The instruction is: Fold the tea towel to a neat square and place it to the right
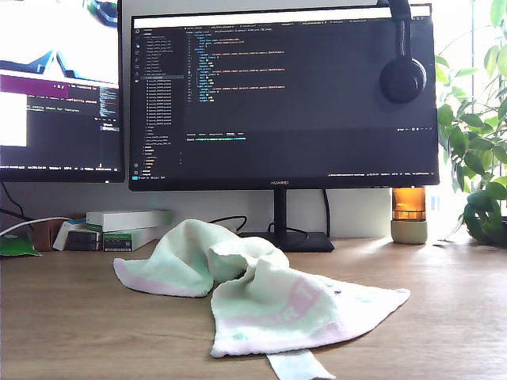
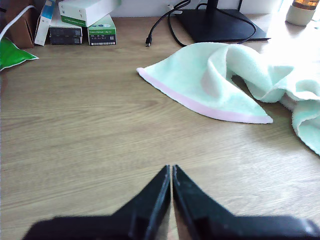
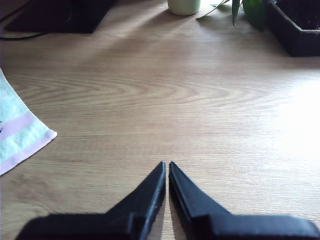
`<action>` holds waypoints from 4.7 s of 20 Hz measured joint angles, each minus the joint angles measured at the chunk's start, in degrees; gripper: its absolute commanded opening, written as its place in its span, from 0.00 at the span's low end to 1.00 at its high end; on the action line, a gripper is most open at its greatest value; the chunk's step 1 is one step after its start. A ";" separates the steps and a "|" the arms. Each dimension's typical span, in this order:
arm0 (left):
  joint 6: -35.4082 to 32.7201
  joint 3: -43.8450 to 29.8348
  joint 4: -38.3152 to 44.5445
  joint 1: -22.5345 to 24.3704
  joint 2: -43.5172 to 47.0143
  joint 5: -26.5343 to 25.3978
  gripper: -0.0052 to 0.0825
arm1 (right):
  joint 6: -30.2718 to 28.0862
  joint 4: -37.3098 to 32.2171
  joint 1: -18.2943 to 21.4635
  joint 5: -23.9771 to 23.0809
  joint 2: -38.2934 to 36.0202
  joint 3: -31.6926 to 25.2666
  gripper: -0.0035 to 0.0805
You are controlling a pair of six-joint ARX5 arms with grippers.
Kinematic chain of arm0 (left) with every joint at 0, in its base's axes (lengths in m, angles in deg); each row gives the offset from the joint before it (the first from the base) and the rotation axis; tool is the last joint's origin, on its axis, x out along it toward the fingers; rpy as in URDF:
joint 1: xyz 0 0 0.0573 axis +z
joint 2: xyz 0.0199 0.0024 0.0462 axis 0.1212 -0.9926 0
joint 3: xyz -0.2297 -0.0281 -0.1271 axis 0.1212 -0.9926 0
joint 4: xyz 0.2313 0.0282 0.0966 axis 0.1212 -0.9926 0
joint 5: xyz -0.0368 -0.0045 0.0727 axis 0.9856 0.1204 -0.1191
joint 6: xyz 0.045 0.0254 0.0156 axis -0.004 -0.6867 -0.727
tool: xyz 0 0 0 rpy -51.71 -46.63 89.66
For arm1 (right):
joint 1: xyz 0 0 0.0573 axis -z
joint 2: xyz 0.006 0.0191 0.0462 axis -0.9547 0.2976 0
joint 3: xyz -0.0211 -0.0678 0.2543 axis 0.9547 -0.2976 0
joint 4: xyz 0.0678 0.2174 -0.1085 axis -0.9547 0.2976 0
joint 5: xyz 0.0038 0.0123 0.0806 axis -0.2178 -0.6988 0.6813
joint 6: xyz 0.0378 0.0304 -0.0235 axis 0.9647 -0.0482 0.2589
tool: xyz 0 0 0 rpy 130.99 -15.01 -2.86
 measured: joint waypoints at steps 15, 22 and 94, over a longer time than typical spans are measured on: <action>2.91 0.11 12.68 -5.35 0.02 8.98 0.03 | 3.76 -9.44 -2.51 10.71 0.00 -0.11 0.03; 2.05 0.48 12.22 -17.57 -0.66 8.96 0.03 | 4.02 -5.01 -8.68 15.10 5.27 6.51 0.03; -36.06 39.87 4.76 -39.82 -84.08 3.96 0.04 | -42.34 -0.55 -23.12 22.16 45.38 23.54 0.32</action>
